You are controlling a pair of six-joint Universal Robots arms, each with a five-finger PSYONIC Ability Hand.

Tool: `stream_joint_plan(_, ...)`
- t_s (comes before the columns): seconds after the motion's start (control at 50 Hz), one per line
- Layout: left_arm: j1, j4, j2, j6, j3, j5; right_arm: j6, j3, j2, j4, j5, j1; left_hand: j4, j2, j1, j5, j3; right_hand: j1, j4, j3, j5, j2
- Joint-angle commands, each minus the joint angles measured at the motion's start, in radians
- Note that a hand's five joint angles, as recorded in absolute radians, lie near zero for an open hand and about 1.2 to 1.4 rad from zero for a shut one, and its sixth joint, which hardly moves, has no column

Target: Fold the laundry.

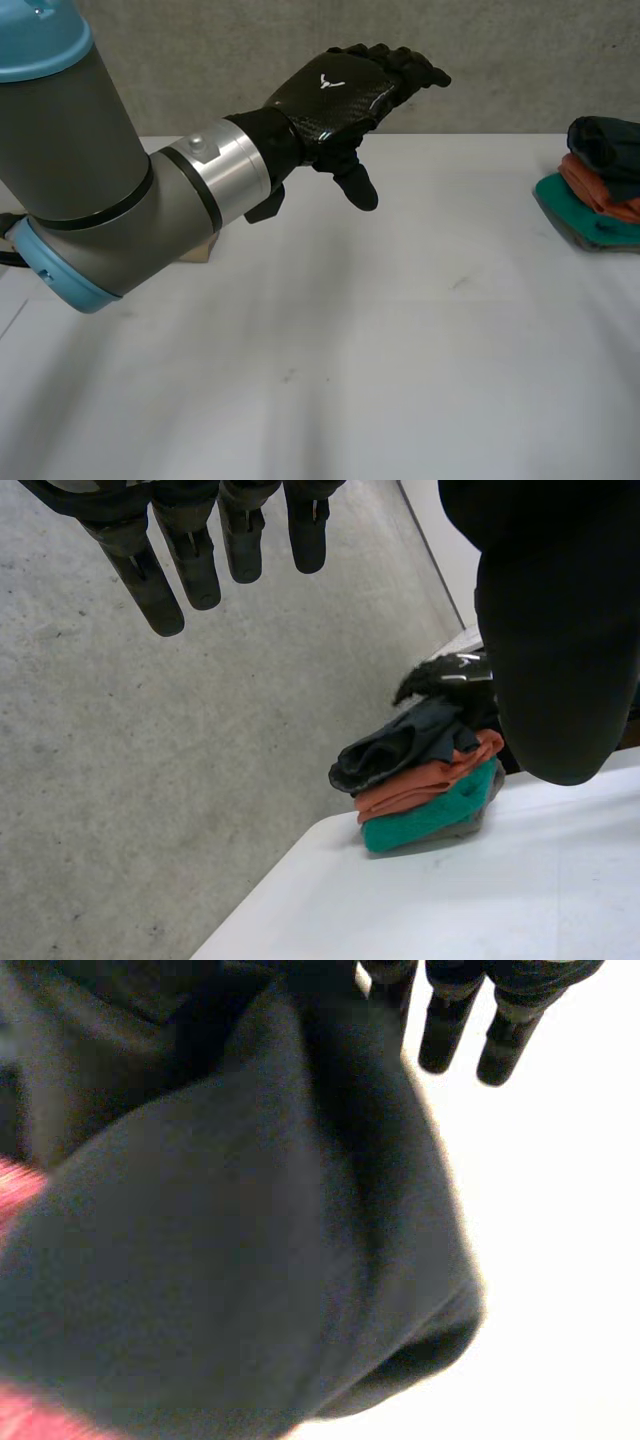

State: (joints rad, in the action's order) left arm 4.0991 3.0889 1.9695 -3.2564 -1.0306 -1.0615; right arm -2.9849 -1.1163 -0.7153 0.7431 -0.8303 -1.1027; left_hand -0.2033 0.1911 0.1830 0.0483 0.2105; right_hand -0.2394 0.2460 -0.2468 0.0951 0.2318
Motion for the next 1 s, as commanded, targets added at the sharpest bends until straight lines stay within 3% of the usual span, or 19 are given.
stream_joint_plan(0.02, -0.017, -0.001, -0.004, 0.001, -0.002, 0.0, -0.002, -0.031, -0.122, -0.07, -0.063, 0.007, -0.01, 0.022, 0.031, -0.009, 0.003, 0.065, -0.071, 0.072, -0.095, -0.057)
stream_joint_plan(0.2, -0.043, -0.001, -0.017, 0.003, -0.037, 0.003, 0.036, -0.102, -0.286, -0.335, -0.073, 0.089, -0.007, 0.019, 0.028, -0.012, 0.0, 0.065, -0.071, 0.072, -0.095, -0.057)
stream_joint_plan(0.26, -0.046, 0.001, -0.027, 0.001, -0.052, 0.008, 0.15, -0.114, -0.326, -0.442, -0.099, 0.142, -0.004, 0.017, 0.025, -0.015, -0.003, 0.065, -0.071, 0.072, -0.095, -0.057)
stream_joint_plan(0.36, -0.046, 0.004, -0.034, 0.0, -0.057, 0.008, 0.44, -0.109, -0.375, -0.525, -0.254, 0.158, -0.004, 0.017, 0.025, -0.015, -0.003, 0.065, -0.071, 0.072, -0.095, -0.057)
stream_joint_plan(0.38, -0.046, 0.008, -0.038, 0.0, -0.049, 0.005, 0.516, -0.108, -0.383, -0.516, -0.323, 0.155, -0.007, 0.019, 0.028, -0.012, 0.0, 0.065, -0.071, 0.072, -0.095, -0.057)
stream_joint_plan(0.42, -0.046, 0.016, -0.047, 0.001, -0.042, 0.003, 0.564, -0.106, -0.394, -0.495, -0.368, 0.139, -0.007, 0.019, 0.028, -0.012, 0.0, 0.065, -0.071, 0.072, -0.095, -0.057)
stream_joint_plan(0.52, -0.034, 0.042, -0.103, 0.0, -0.016, -0.009, 0.477, -0.12, -0.493, -0.381, -0.391, -0.031, -0.01, 0.022, 0.031, -0.009, 0.003, 0.065, -0.071, 0.072, -0.095, -0.057)
stream_joint_plan(0.58, -0.013, 0.051, -0.145, -0.002, -0.005, -0.069, 0.357, -0.161, -0.562, -0.306, -0.385, -0.136, -0.01, 0.022, 0.031, -0.009, 0.003, 0.065, -0.071, 0.072, -0.095, -0.057)
stream_joint_plan(0.68, 0.095, 0.051, -0.19, -0.016, -0.014, -0.247, 0.235, -0.279, -0.662, -0.231, -0.339, -0.31, -0.01, 0.022, 0.031, -0.009, 0.003, 0.065, -0.071, 0.072, -0.095, -0.057)
stream_joint_plan(0.76, 0.261, 0.037, -0.189, -0.112, -0.064, -0.386, 0.222, -0.4, -0.674, -0.225, -0.267, -0.48, -0.004, 0.017, 0.025, -0.015, -0.003, 0.065, -0.071, 0.072, -0.095, -0.057)
stream_joint_plan(0.86, 0.401, 0.047, -0.111, -0.33, -0.123, -0.408, 0.254, -0.514, -0.655, -0.261, -0.257, -0.612, 0.004, 0.008, 0.016, -0.024, -0.012, 0.065, -0.071, 0.072, -0.095, -0.057)
stream_joint_plan(0.92, 0.463, 0.057, 0.029, -0.46, -0.112, -0.403, 0.326, -0.572, -0.612, -0.3, -0.26, -0.67, 0.002, 0.011, 0.019, -0.021, -0.009, 0.065, -0.071, 0.072, -0.095, -0.057)
stream_joint_plan(1.0, 0.536, 0.074, 0.218, -0.545, -0.057, -0.355, 0.437, -0.628, -0.569, -0.32, -0.276, -0.706, 0.013, -0.001, 0.007, -0.033, -0.021, 0.065, -0.071, 0.072, -0.095, -0.057)
